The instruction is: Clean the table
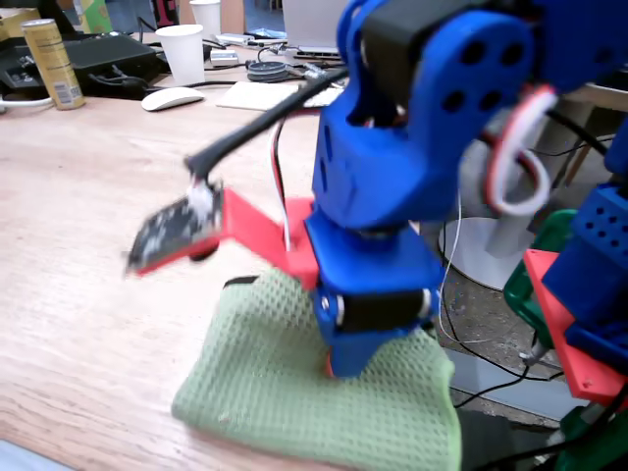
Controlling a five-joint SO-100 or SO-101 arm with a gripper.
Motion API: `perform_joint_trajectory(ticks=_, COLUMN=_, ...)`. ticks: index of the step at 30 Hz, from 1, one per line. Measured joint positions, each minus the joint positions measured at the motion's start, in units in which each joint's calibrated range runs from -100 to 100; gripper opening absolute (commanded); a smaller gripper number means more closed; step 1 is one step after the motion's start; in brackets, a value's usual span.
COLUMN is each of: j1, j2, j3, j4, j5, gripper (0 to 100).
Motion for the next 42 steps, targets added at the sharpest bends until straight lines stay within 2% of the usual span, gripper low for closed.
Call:
perform_joint_trajectory(ticks=17, j1=42.0, j2=-0.3, j3=1.4, j4=0.3, j5=11.3, gripper=0)
perform_joint_trajectory(ticks=23, j1=62.4, j2=0.0, j3=1.1, j4=0.6, j5=17.2, gripper=0)
perform_joint_trajectory(ticks=26, j1=65.8, j2=0.4, j3=0.4, j4=0.9, j5=18.9, gripper=0)
perform_joint_trajectory(ticks=34, j1=80.3, j2=15.8, j3=-22.5, j4=1.3, j5=21.4, gripper=0)
perform_joint_trajectory(ticks=42, j1=91.7, j2=27.6, j3=-37.7, j4=1.3, j5=23.7, gripper=0)
